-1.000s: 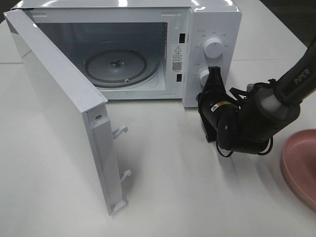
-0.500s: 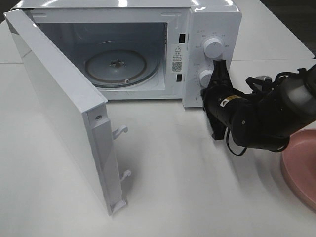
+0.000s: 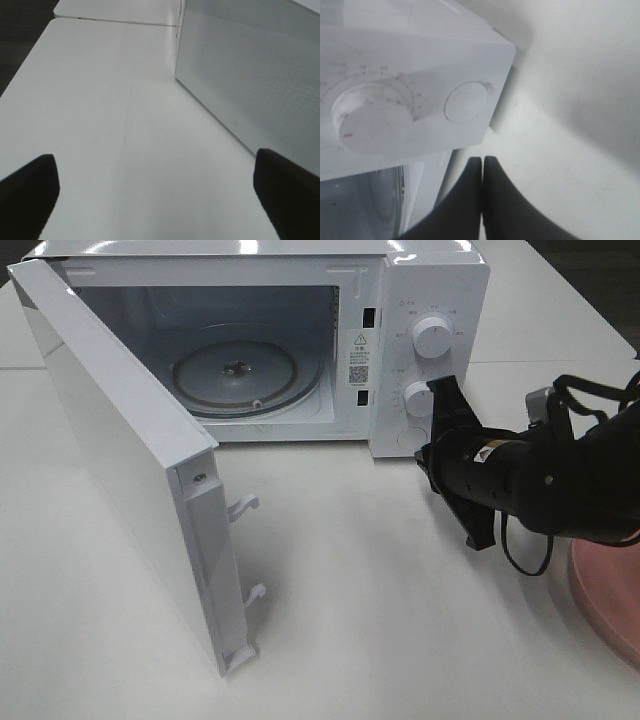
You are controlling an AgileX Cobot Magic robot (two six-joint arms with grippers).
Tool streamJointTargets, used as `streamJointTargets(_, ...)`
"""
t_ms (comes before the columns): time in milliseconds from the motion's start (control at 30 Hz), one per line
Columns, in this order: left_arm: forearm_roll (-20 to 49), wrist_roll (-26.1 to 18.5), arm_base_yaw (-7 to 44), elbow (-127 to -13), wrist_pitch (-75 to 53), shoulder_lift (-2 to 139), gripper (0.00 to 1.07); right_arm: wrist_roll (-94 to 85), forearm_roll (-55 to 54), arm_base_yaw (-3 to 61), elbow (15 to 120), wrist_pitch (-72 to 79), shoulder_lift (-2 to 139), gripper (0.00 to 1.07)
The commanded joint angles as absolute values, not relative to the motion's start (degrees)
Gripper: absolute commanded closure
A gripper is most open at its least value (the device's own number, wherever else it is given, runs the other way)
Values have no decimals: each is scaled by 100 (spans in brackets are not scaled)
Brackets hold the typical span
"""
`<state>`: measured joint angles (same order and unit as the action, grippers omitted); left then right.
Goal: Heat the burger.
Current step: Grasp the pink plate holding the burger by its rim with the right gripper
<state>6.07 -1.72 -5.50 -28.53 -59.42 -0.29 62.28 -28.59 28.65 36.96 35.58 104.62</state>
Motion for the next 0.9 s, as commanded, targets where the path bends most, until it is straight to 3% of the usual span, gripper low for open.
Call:
streamJointTargets(33,647,-166,-556,-2848,-5924,-155,9,5048,-2733,2848,3655,2641,9969,107)
streamJointTargets(633,647,-166,-556,-2848,-5924,-155,9,1828,-2521,2830,3673,-390,9219,107)
streamJointTargets(900,647,-166,-556,-2848,-5924,-155,9,1650,-1473,2830,3999,-1862,9076,107)
